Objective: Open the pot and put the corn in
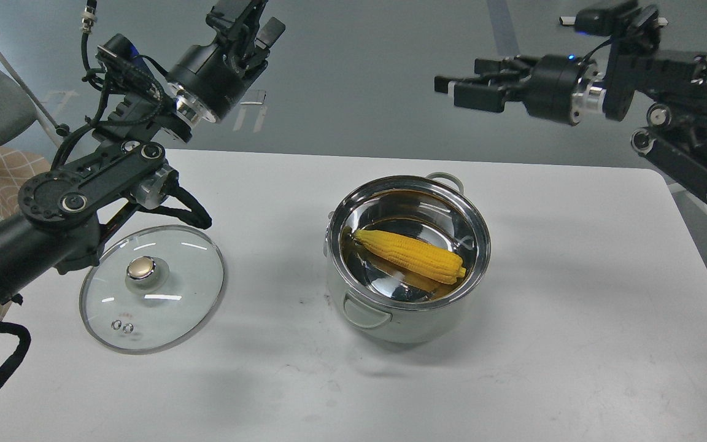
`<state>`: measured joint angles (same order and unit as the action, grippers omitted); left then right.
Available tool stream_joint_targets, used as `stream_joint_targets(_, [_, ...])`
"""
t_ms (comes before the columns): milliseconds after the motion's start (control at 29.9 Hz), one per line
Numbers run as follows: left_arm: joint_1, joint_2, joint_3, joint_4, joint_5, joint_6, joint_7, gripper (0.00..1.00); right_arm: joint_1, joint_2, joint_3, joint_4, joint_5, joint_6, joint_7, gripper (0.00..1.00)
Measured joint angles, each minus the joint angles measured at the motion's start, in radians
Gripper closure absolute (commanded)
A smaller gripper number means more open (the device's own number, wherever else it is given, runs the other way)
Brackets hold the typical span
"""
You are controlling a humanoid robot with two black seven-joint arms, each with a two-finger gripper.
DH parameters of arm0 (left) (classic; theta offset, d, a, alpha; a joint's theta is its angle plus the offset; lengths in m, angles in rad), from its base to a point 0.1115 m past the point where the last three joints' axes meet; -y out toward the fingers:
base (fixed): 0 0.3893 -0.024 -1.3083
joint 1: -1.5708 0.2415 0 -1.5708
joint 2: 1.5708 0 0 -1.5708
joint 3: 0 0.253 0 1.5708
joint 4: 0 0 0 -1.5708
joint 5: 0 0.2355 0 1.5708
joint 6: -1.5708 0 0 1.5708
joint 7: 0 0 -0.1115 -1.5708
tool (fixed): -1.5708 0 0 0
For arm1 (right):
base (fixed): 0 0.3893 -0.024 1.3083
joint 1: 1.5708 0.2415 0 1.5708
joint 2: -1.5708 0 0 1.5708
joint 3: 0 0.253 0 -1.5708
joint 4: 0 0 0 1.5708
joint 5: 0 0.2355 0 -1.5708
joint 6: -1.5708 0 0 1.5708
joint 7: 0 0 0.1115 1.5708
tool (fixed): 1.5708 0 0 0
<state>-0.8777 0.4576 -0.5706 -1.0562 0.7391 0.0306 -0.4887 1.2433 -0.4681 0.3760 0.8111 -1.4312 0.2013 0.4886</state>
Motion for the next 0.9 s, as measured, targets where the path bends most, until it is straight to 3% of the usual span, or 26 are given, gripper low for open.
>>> stream_joint_targets(267, [0.01,-0.038,0.0,0.125,-0.013,-0.026,0.0,0.02,-0.084,0.018,0.057,-0.171,0.393,-0.01,0.0,0.0])
stream_joint_targets(535, [0.008,-0.122,-0.046,0.342,-0.262,-0.286,0.003,0.02,-0.193,0.069,0.059,-0.251,0.84,-0.03,0.0,0.0])
stream_joint_targets(668, [0.011,-0.175,-0.054,0.443,-0.341,-0.407,0.046,0.02,-0.247,0.093,0.06,-0.249,0.997,0.003,0.0,0.0])
stream_joint_targets(902, [0.071,-0.199,-0.064,0.467,-0.351,-0.487,0.071,0.02,-0.342,0.159,0.127,-0.244,1.115,0.049,0.0,0.0])
